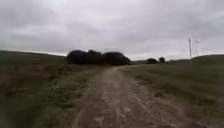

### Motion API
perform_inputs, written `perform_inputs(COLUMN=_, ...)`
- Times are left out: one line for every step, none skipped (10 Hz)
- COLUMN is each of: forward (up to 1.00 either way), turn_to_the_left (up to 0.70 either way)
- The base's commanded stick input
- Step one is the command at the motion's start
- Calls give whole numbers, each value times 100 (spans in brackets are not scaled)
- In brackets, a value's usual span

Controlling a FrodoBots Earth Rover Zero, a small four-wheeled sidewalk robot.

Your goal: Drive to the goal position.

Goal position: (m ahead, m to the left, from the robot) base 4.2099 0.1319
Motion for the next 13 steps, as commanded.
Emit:
perform_inputs(forward=70, turn_to_the_left=0)
perform_inputs(forward=70, turn_to_the_left=0)
perform_inputs(forward=70, turn_to_the_left=0)
perform_inputs(forward=70, turn_to_the_left=0)
perform_inputs(forward=70, turn_to_the_left=0)
perform_inputs(forward=70, turn_to_the_left=0)
perform_inputs(forward=70, turn_to_the_left=0)
perform_inputs(forward=70, turn_to_the_left=0)
perform_inputs(forward=70, turn_to_the_left=0)
perform_inputs(forward=70, turn_to_the_left=0)
perform_inputs(forward=70, turn_to_the_left=0)
perform_inputs(forward=70, turn_to_the_left=0)
perform_inputs(forward=70, turn_to_the_left=0)
